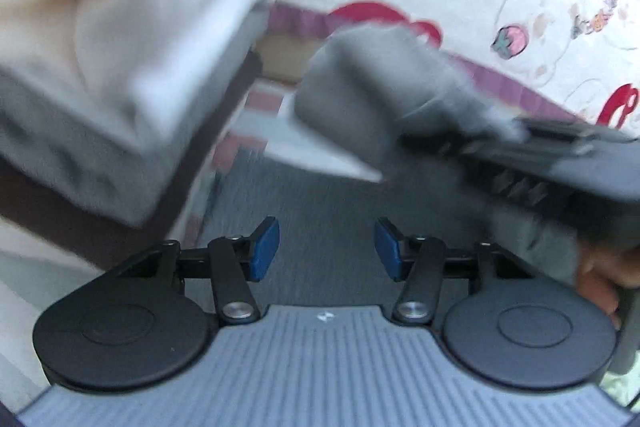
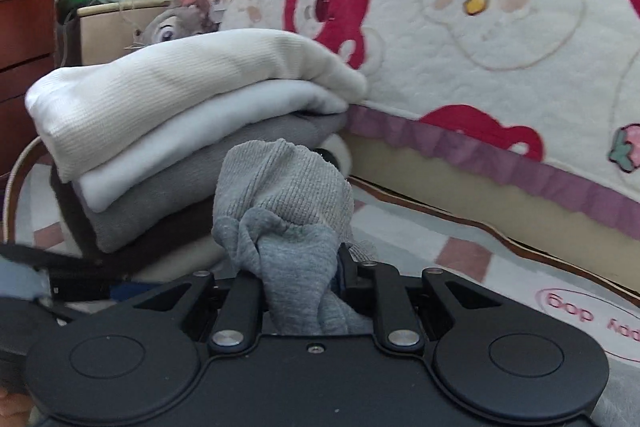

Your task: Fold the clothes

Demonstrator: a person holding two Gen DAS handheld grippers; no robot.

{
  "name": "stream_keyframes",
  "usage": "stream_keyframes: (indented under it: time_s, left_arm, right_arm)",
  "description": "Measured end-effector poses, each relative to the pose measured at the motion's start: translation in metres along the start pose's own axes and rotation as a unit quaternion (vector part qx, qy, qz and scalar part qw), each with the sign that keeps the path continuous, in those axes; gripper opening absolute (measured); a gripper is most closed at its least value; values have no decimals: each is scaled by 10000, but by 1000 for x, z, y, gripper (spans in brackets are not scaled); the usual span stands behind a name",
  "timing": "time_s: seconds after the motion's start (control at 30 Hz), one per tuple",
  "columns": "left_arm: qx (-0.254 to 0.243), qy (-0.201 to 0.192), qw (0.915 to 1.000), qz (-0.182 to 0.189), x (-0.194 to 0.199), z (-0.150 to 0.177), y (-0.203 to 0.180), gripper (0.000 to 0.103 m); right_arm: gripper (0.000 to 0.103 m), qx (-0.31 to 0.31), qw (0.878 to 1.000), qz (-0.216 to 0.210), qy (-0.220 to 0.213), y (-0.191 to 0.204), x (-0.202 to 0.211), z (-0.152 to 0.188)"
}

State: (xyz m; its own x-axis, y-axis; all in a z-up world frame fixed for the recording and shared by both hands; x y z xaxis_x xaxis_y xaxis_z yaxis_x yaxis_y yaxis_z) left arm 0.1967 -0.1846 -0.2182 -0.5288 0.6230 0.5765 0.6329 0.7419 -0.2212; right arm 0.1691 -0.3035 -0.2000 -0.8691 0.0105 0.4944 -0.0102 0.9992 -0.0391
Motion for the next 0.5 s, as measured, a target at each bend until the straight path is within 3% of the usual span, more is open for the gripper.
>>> stream_keyframes:
  time_s: [0.03,0.17,0.23,0.33,0.43,0.5]
  left_arm:
    - [-107,144,9998,-13,0,0,0,48]
    - [-206,924,9954,-121,-2,6,8,51]
    - [-129,988,9950,-61,2,5,14,51]
    - [249,985,9948,75,3,2,23,53]
    - [741,978,9922,209,1,1,34,54]
    - [1067,971,9891,298,0,1,42,54]
  right_arm:
    - [25,78,9998,-130,97,5,-4,2]
    - [31,-171,9875,-999,1209,5,-29,23]
    - [33,-517,9810,-1203,1435,0,-26,29]
    - [42,-713,9803,-1292,1313,-3,-4,26]
    - [64,-533,9811,-1460,1151,-3,13,23]
    - [64,-353,9816,-1526,1093,-3,22,21]
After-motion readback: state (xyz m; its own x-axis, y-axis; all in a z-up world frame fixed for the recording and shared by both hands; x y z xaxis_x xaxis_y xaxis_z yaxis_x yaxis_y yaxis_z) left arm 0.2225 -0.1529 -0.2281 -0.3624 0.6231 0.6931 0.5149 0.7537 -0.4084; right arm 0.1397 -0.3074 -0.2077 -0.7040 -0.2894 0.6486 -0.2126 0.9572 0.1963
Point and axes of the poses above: each gripper's, at about its wrist camera, not at the fingertips, and x roughly against the way its jaws point, y to its left, z to its underside, the point moved 6 cm from there along -x, roughly the way its jaws point, and after that the axes turned 1 degree about y, right-handed, at the moved point
